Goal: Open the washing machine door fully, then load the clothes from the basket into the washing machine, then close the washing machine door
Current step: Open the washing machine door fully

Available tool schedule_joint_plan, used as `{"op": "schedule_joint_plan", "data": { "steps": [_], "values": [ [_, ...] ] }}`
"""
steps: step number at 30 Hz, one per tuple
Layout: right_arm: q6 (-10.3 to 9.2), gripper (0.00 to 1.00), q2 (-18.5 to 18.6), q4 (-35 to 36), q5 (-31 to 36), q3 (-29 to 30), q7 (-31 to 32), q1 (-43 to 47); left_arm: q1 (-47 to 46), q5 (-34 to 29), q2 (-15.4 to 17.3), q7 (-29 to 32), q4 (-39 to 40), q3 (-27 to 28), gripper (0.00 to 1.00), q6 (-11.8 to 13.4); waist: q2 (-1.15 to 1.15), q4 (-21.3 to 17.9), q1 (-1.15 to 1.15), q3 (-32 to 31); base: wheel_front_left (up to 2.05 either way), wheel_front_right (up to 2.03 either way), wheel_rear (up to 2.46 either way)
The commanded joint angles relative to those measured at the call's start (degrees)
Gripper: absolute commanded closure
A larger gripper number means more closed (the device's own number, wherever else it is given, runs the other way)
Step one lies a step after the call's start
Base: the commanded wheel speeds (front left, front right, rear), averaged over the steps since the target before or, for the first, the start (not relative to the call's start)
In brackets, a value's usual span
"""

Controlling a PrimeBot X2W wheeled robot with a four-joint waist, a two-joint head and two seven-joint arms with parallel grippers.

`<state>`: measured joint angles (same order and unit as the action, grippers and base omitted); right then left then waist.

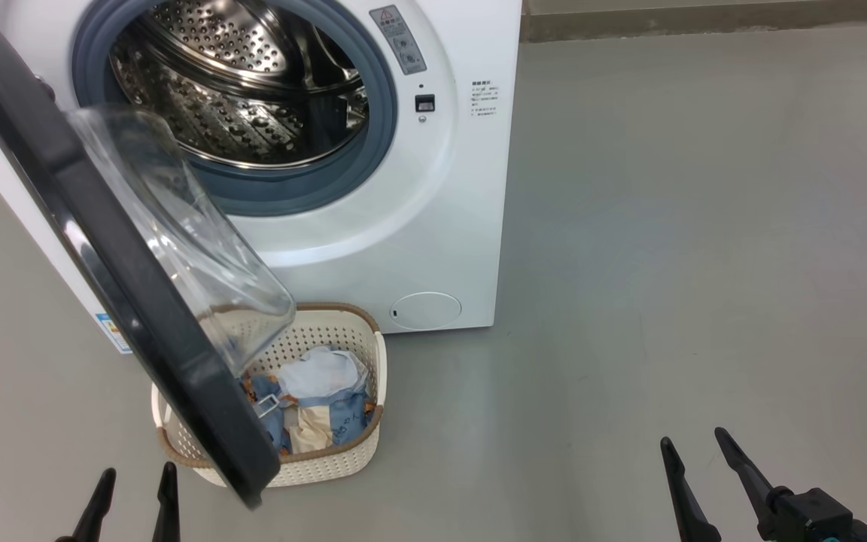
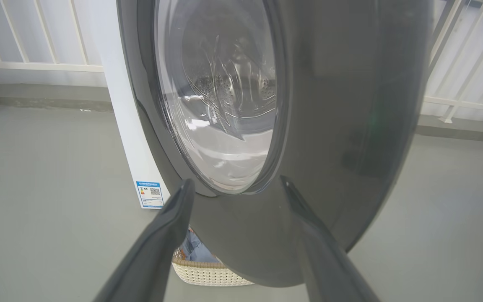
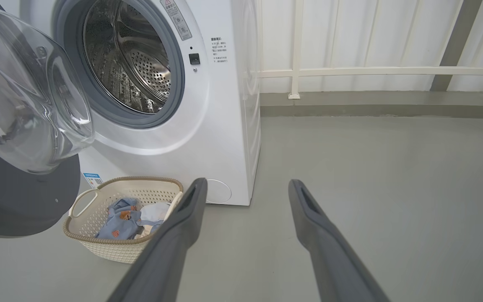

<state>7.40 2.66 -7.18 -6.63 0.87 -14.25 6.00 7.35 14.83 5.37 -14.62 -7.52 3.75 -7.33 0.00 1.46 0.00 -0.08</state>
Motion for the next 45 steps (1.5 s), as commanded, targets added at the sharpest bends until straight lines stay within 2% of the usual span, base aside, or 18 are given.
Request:
{"op": "schedule_joint_plan", "data": {
  "steps": [1, 36, 37, 38, 45],
  "values": [
    [0.09, 0.0, 0.2, 1.3, 0.5, -1.3, -0.7, -0.7, -1.3, -0.6, 0.5, -0.4, 1.3, 2.2, 0.0, -0.2, 0.0, 0.0, 0.0, -0.1, 0.0, 0.0, 0.0],
    [0.09, 0.0, 0.2, -0.9, 1.1, -0.8, -0.7, -0.6, -1.4, 0.5, 0.9, -0.4, 0.7, 0.2, 0.01, -0.2, 0.0, 0.7, 0.0, -1.2, 0.0, 0.0, 0.0],
    [0.09, 0.0, 0.2, -0.9, 1.0, -0.7, -0.7, -0.6, -1.4, 0.5, 0.9, -0.4, 0.5, 0.1, 0.58, -0.2, 0.0, 0.8, 0.0, -1.3, 0.0, 0.0, 0.0],
    [0.09, 0.0, 0.2, -0.9, 1.0, -0.7, -0.7, -0.6, -1.4, 0.7, 0.9, -0.4, 0.3, -0.1, 1.0, -0.2, 0.0, 0.9, 0.0, -1.3, 0.0, 0.0, 0.0],
    [0.09, 0.0, 0.2, -1.4, 0.2, -0.4, -0.7, -0.5, -2.8, 2.5, 1.1, -0.4, 3.0, 1.8, 1.0, -0.2, 0.0, 1.4, 0.0, -1.3, 0.0, 0.0, 0.0]
  ]
}}
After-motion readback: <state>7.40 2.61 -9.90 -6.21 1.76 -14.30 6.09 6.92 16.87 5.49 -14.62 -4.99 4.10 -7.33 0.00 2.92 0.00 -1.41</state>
